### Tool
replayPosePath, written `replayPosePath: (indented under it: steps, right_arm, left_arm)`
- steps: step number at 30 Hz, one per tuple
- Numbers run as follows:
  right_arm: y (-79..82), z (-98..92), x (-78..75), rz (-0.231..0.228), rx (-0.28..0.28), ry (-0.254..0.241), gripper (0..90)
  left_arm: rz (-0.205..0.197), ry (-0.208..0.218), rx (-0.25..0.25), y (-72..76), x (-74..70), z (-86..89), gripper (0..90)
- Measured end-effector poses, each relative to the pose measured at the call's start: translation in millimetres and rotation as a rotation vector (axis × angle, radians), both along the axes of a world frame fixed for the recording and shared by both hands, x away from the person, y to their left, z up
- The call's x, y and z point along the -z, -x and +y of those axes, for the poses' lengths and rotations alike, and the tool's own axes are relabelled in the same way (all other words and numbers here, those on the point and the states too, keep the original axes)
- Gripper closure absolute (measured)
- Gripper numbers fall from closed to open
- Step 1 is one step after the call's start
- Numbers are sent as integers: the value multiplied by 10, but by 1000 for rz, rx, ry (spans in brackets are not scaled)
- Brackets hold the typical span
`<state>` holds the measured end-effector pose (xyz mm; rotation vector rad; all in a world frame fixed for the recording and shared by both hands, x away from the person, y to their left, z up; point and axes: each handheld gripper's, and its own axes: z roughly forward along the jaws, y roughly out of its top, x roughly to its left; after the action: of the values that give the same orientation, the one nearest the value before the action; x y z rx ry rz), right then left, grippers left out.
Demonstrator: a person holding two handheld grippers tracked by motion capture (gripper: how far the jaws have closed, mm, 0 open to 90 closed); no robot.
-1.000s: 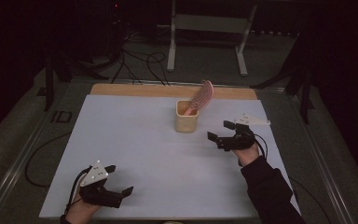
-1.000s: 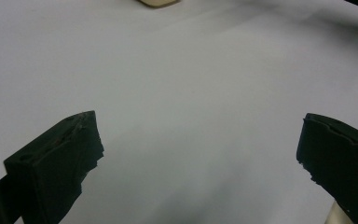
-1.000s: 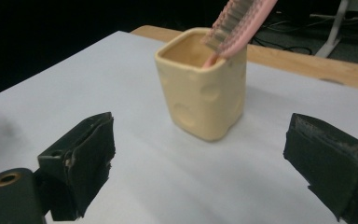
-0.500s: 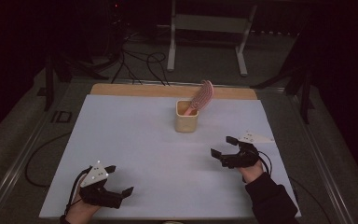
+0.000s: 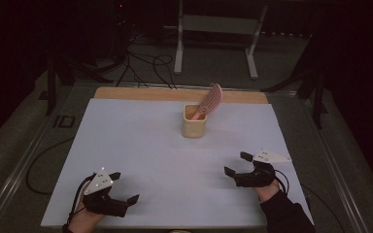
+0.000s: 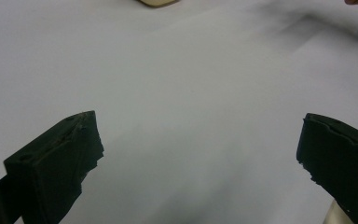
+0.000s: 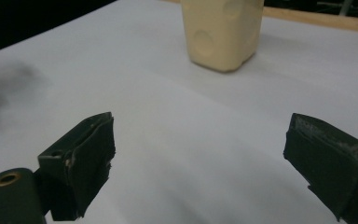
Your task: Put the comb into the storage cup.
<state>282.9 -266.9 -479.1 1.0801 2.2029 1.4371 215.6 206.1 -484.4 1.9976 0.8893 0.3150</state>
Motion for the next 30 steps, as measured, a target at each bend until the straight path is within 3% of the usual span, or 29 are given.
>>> replayPosePath:
  steps: [7,13,18,24,30]
  right_arm:
    - [114,-83,55,9,-15,-9,86]
    - [216,-135,98,-29,-35,44,86]
    - [283,-202,151,-19,-31,38,86]
    - [276,-244,246,6,-22,68,86]
    - [207,-205,285,-20,-26,84,86]
  left_arm:
    - [2,1,1,-2,4,7,4]
    - [3,1,1,-1,2,15,4]
    - [5,2,-1,-2,6,17,4]
    - [5,6,-2,-5,2,18,4]
    - [7,5,0,-13,12,17,4]
